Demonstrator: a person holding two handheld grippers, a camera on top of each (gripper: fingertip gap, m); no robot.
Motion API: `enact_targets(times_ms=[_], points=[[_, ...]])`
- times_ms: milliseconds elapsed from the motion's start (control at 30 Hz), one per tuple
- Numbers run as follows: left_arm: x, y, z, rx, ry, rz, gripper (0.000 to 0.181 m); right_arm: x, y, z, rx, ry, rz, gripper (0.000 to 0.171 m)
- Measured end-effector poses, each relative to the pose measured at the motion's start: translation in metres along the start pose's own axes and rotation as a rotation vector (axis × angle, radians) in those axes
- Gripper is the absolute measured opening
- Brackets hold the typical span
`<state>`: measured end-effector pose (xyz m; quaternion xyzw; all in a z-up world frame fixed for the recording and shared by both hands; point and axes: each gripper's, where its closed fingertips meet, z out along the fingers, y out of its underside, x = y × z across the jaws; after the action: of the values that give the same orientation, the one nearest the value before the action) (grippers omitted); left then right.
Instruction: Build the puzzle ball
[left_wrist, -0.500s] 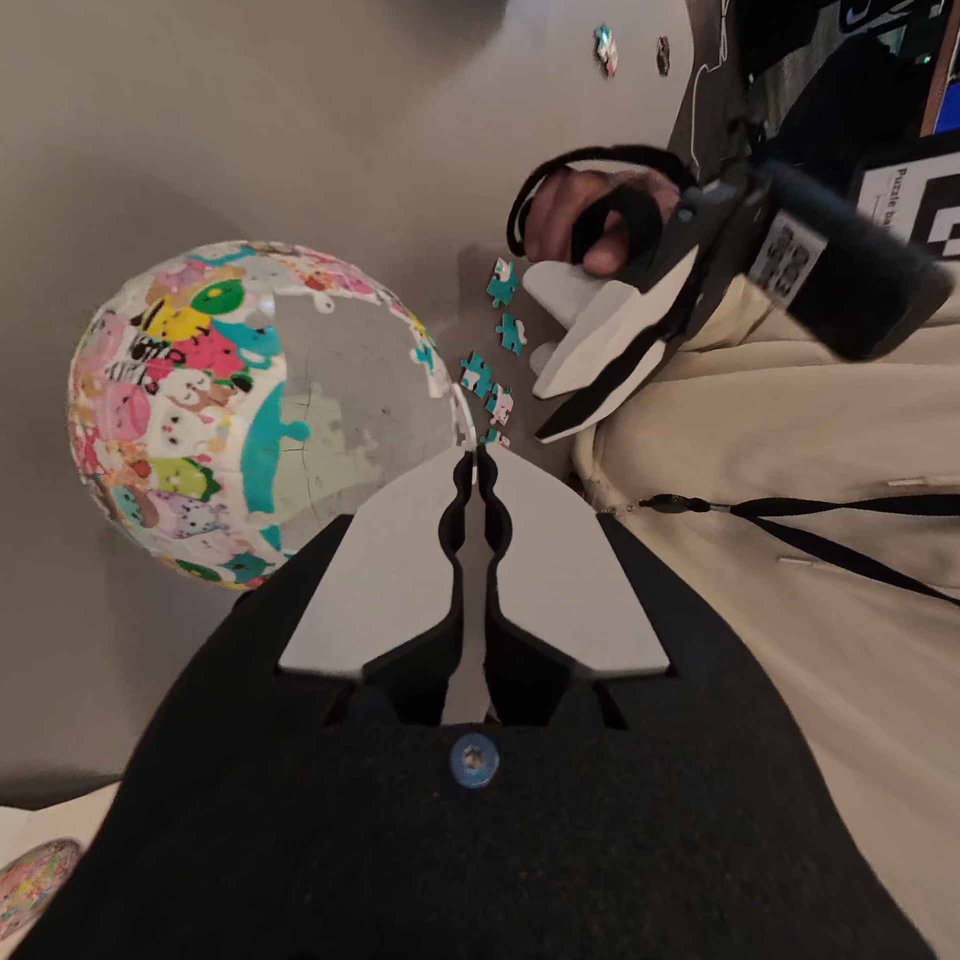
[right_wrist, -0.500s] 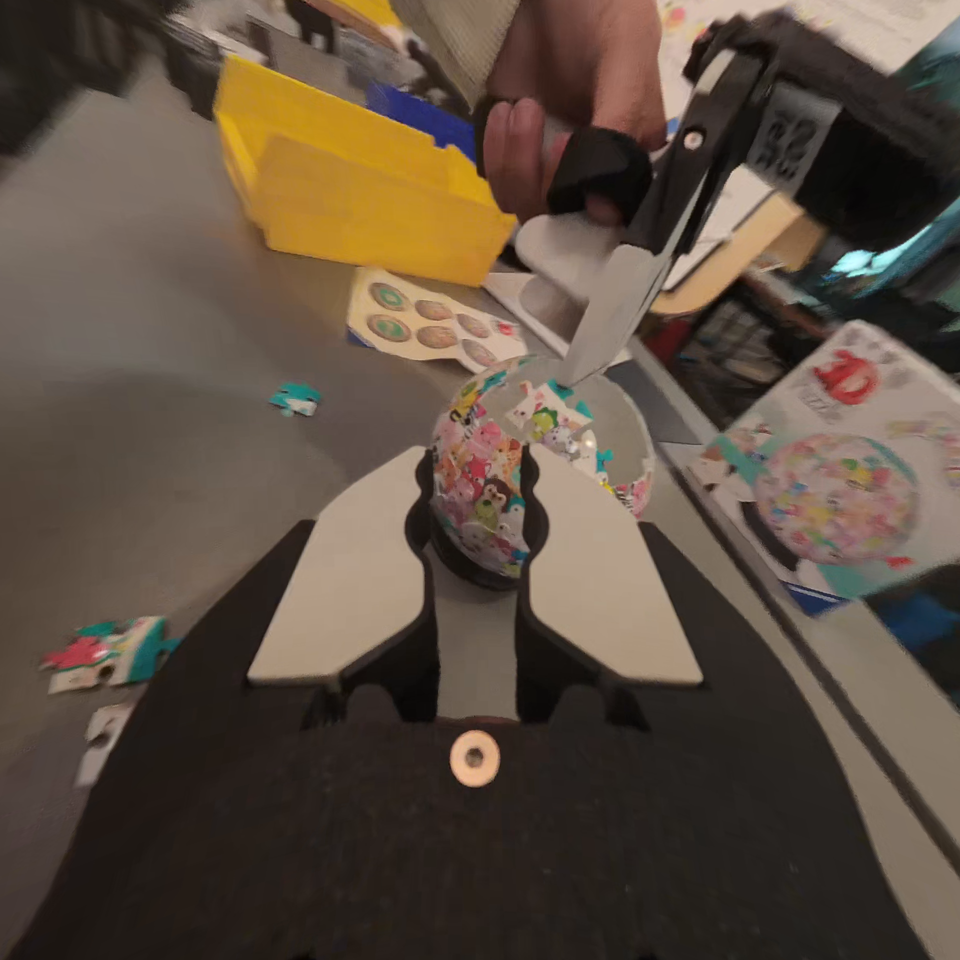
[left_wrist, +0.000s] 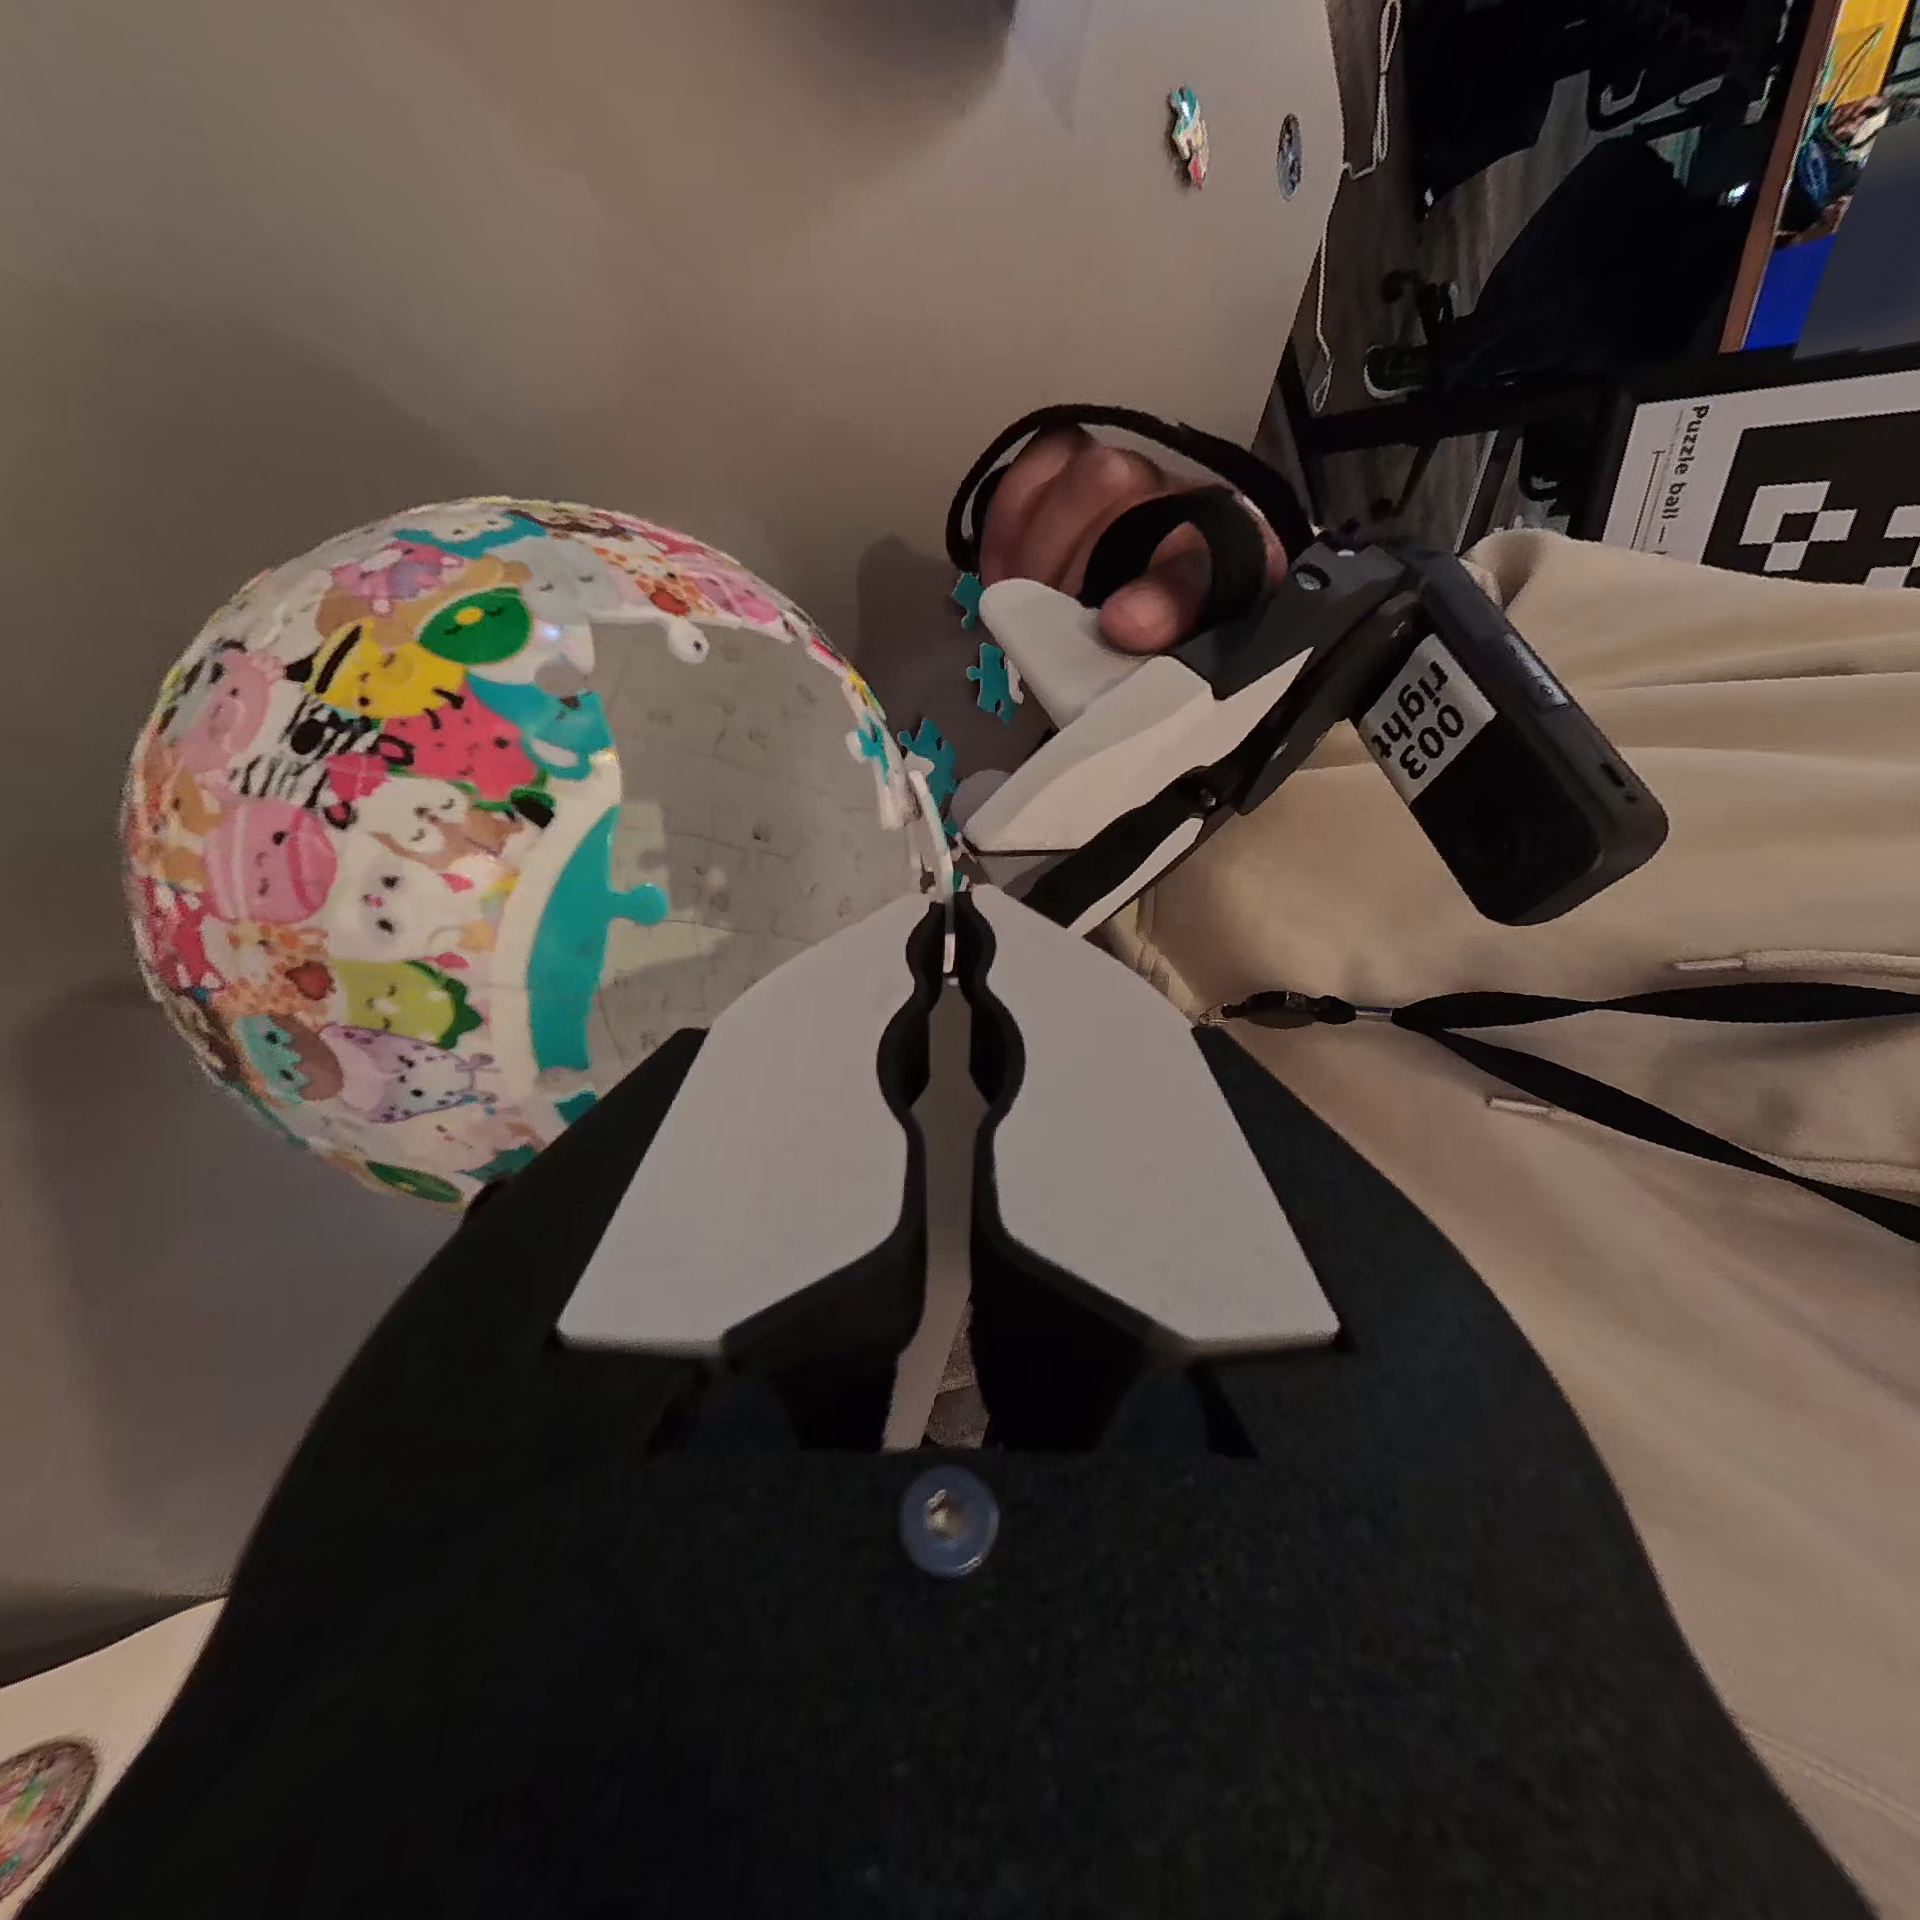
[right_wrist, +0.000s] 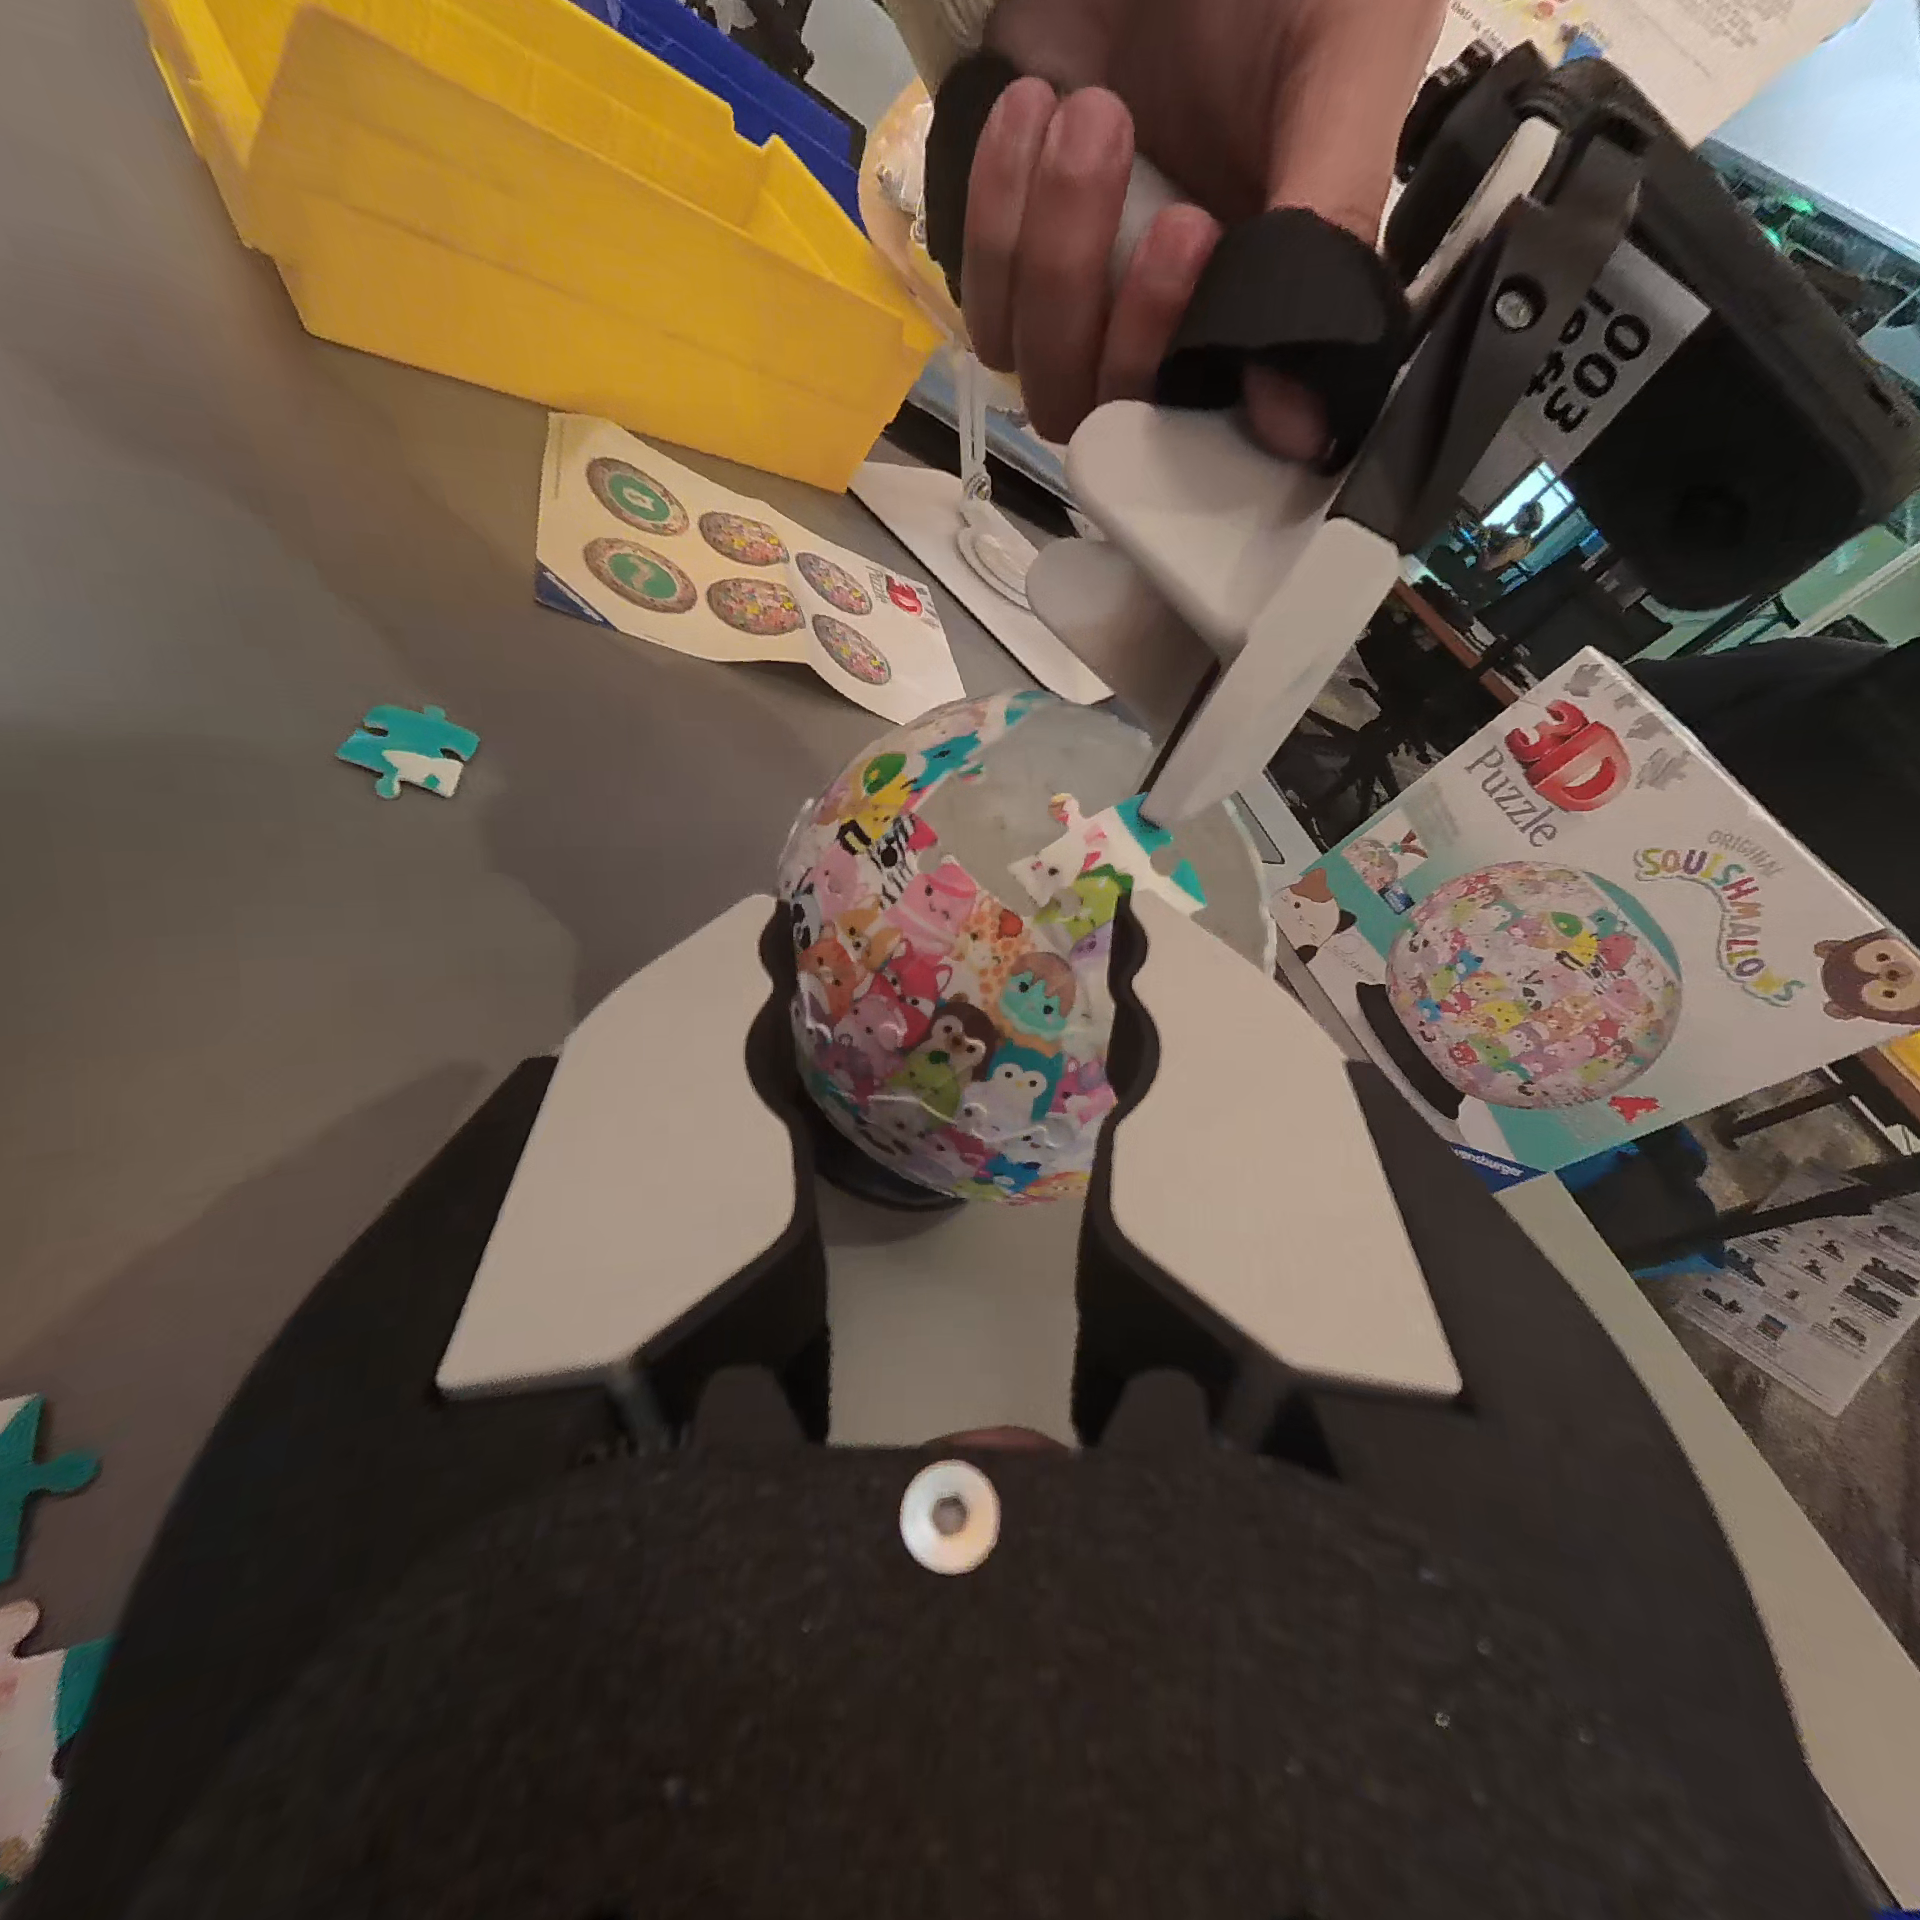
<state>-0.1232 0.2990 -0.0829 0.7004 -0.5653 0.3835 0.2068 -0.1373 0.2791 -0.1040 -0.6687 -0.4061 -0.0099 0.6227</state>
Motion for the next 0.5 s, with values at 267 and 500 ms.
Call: enact_targets(times_ms=[267, 500], points=[[-0.0012, -0.0008, 0.0012, 0.048, 0.035, 0.003, 0.002, 0.0002, 0.0071, -0.0004, -0.023, -0.009, -0.002, 0.058], [0.0000, -0.0012, -0.0016, 0.088, 0.047, 0.016, 0.002, 0.0022, 0.0102, -0.0001, -0.035, -0.012, -0.011, 0.059]])
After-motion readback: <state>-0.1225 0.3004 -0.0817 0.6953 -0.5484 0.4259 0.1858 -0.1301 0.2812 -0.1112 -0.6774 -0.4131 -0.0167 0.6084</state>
